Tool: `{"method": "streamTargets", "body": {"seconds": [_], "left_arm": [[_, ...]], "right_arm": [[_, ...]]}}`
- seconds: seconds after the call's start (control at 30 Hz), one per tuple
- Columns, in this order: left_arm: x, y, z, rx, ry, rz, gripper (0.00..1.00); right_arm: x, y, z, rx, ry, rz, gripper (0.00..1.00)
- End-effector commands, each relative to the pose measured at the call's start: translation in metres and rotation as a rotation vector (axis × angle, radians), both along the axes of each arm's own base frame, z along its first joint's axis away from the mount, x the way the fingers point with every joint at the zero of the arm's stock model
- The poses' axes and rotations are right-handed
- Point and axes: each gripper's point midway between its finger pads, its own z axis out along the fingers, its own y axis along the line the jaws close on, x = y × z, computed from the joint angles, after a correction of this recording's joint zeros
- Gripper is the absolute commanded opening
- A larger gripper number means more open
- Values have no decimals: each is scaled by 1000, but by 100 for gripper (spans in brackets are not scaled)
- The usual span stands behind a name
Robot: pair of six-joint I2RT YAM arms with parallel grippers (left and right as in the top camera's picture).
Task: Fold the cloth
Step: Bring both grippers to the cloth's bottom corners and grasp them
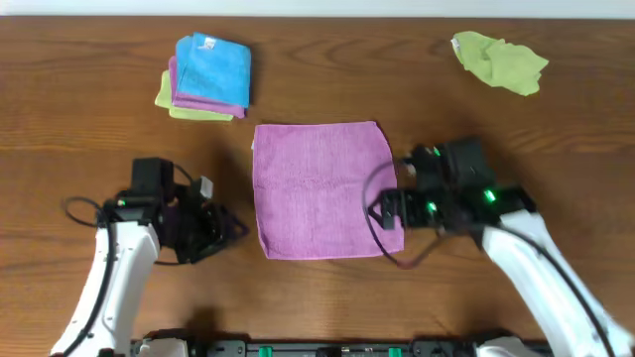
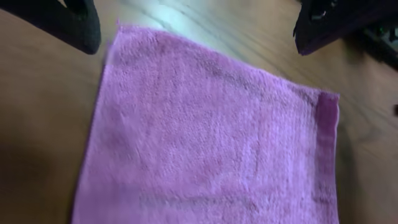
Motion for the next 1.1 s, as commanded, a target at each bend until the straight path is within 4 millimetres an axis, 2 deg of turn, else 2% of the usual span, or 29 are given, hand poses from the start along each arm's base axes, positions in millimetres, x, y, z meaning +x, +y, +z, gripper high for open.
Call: {"method": "streamTargets", "body": {"seconds": [0.0, 0.07, 0.1, 0.2, 0.27, 0.53, 0.77, 1.07], "left_arm": [[-8, -13, -8, -107, 46, 58, 68], [-12, -15, -17, -123, 66, 84, 74], [-16, -16, -24, -128, 79, 101, 80], [-18, -16, -32, -131, 88, 123, 93], [-17, -16, -35, -134, 82, 140, 98], [4, -16, -35, -150, 23, 202, 95], [21, -26, -34, -138, -31, 204, 95], [23, -40, -46, -106, -14, 184, 95]], "right_arm": [[-18, -5, -5, 85, 16, -63, 99], [-28, -7, -12, 114, 32, -94, 99], [-35, -8, -19, 130, 48, -115, 99], [-44, -9, -35, 146, 89, -162, 99], [-47, -8, -44, 167, 108, -192, 99], [-43, -3, -55, 243, 105, -256, 99], [-43, -8, -61, 226, 124, -317, 99], [-39, -17, -66, 182, 114, -362, 99]]}}
